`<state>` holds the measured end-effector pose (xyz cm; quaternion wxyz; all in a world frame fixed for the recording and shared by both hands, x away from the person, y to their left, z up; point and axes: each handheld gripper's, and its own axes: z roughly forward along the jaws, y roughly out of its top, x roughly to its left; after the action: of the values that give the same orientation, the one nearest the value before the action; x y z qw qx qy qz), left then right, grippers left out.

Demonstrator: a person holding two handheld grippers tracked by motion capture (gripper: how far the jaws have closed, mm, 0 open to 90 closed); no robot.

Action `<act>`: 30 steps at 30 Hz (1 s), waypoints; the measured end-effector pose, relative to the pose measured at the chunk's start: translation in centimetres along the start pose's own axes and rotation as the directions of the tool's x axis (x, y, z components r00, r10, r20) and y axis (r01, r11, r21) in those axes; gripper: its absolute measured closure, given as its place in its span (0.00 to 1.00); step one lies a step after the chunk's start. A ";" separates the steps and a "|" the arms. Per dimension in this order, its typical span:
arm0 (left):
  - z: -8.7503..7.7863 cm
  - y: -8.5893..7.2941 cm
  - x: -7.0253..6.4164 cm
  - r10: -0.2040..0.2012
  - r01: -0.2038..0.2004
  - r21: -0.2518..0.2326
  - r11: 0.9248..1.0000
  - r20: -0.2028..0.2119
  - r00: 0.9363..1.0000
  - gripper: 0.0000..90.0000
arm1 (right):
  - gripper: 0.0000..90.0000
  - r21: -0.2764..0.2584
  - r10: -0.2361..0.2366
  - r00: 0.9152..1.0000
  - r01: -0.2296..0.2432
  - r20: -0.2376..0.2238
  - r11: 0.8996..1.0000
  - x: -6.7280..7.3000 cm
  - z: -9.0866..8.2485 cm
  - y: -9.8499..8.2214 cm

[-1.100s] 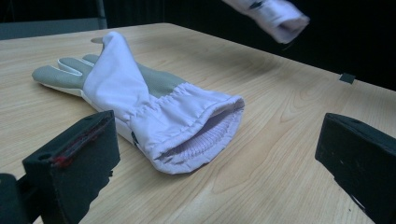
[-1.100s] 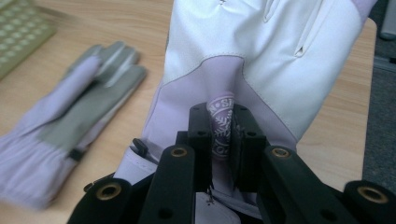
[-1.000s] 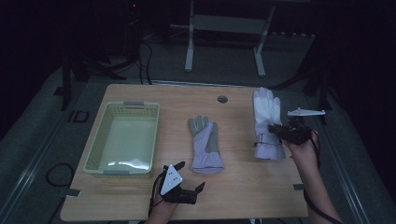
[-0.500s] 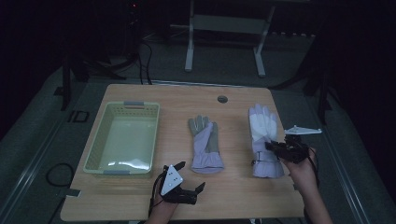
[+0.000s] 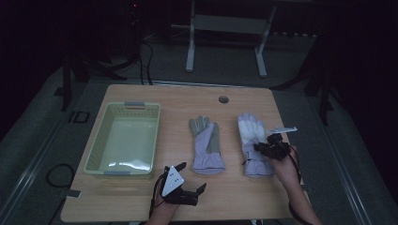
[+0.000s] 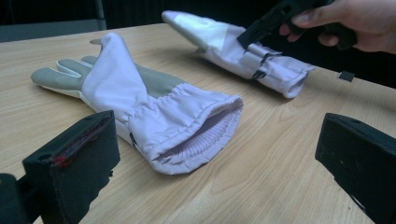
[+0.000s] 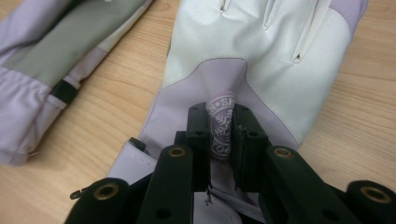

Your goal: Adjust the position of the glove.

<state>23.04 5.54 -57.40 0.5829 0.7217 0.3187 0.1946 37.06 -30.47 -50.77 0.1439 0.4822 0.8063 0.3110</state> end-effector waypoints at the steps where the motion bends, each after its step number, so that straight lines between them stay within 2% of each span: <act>1: 0.0 0.0 0.0 0.000 0.000 0.000 1.000 0.001 1.000 0.00 | 0.88 0.004 0.006 1.000 -0.006 0.003 1.000 -0.1 0.4 0.0; 7: 0.0 0.0 0.0 0.001 -0.001 0.001 1.000 0.003 1.000 0.00 | 0.83 0.018 0.008 1.000 -0.008 0.011 1.000 -0.3 1.8 -0.2; 13: 0.0 0.0 0.0 0.002 -0.002 0.000 1.000 0.004 1.000 0.00 | 0.77 0.011 -0.004 0.999 0.004 0.033 1.000 -0.1 2.4 -0.4; 14: 0.0 0.0 0.0 0.001 -0.001 0.001 1.000 0.004 1.000 0.00 | 0.76 0.009 -0.007 1.000 0.007 0.023 1.000 -0.1 2.3 -0.3; 18: 0.0 0.0 0.0 0.000 0.000 0.001 1.000 0.004 1.000 0.00 | 0.71 -0.036 -0.035 0.999 0.036 0.015 0.999 -0.2 1.4 0.1; 22: 0.0 0.0 0.0 0.001 -0.001 0.001 1.000 0.005 1.000 0.00 | 0.67 -0.038 -0.096 0.995 0.097 0.028 0.995 -0.3 1.1 -0.4; 26: 0.0 0.0 0.0 -0.001 0.001 0.000 1.000 0.005 1.000 0.00 | 0.64 -0.034 -0.089 0.996 0.090 0.016 0.995 -0.6 1.3 -1.1; 27: 0.0 0.0 0.0 -0.002 0.002 0.001 1.000 0.004 1.000 0.00 | 0.62 -0.001 -0.087 0.996 0.087 0.024 0.996 -0.7 2.0 -1.6; 28: 0.0 0.0 0.0 -0.002 0.002 0.001 1.000 0.004 1.000 0.00 | 0.62 -0.001 -0.087 0.996 0.087 0.024 0.996 -0.7 2.0 -1.6; 30: 0.0 0.0 0.0 0.000 0.000 0.002 1.000 0.004 1.000 0.00 | 0.62 0.005 -0.063 0.998 0.063 -0.008 0.998 -1.2 2.5 -1.7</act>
<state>23.06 5.54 -57.40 0.5829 0.7225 0.3178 0.1929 37.79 -31.18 -53.85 0.1492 0.4558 0.8224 0.3061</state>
